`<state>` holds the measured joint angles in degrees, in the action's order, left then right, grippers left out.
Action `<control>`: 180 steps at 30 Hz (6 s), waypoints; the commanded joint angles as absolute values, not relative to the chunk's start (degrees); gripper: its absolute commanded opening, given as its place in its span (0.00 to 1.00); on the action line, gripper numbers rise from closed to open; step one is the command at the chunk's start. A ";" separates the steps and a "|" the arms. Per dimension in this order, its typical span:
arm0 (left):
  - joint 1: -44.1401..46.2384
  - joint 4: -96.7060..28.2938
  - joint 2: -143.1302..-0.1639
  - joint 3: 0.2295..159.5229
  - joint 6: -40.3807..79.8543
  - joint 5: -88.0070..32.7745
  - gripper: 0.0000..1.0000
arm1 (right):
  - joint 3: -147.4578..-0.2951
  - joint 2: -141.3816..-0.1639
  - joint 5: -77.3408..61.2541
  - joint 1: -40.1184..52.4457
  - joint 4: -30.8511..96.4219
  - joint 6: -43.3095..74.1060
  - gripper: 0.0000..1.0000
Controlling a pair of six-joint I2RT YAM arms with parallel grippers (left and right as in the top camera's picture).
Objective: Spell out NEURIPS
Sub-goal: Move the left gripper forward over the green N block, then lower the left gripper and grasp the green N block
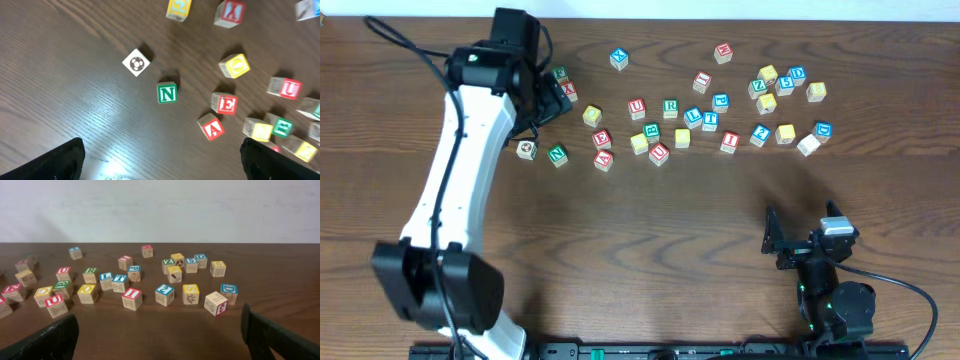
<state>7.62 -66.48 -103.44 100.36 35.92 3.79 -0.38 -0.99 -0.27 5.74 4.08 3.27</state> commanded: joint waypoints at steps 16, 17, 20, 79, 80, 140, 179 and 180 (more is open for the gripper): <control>7.60 -66.83 -114.48 100.16 39.77 4.62 0.98 | -0.32 -0.67 -0.38 6.04 4.34 3.79 0.99; 7.60 -66.81 -115.13 100.07 39.75 4.10 0.98 | -0.32 -0.67 -0.40 6.04 4.34 3.79 0.99; 7.60 -66.65 -116.31 99.61 39.79 3.14 0.98 | -0.32 -0.67 -0.40 6.04 4.34 3.79 0.99; 9.34 -46.98 -116.81 84.53 39.72 0.64 0.98 | -0.32 -0.67 -0.40 6.04 4.34 3.79 0.99; 9.34 -46.81 -116.84 84.53 39.72 0.69 0.98 | -0.32 -0.67 -0.40 6.04 4.32 3.79 0.99; 9.34 -41.58 -116.86 80.73 39.83 2.61 0.57 | -0.32 -0.69 -0.40 6.04 4.34 3.79 0.99; 9.34 -39.35 -116.92 78.54 41.89 3.70 0.53 | -0.32 -0.69 -0.40 6.04 4.34 3.79 0.99; 9.34 -39.31 -116.92 78.54 41.89 3.70 0.53 | -0.32 -0.71 -0.40 6.04 4.34 3.79 0.99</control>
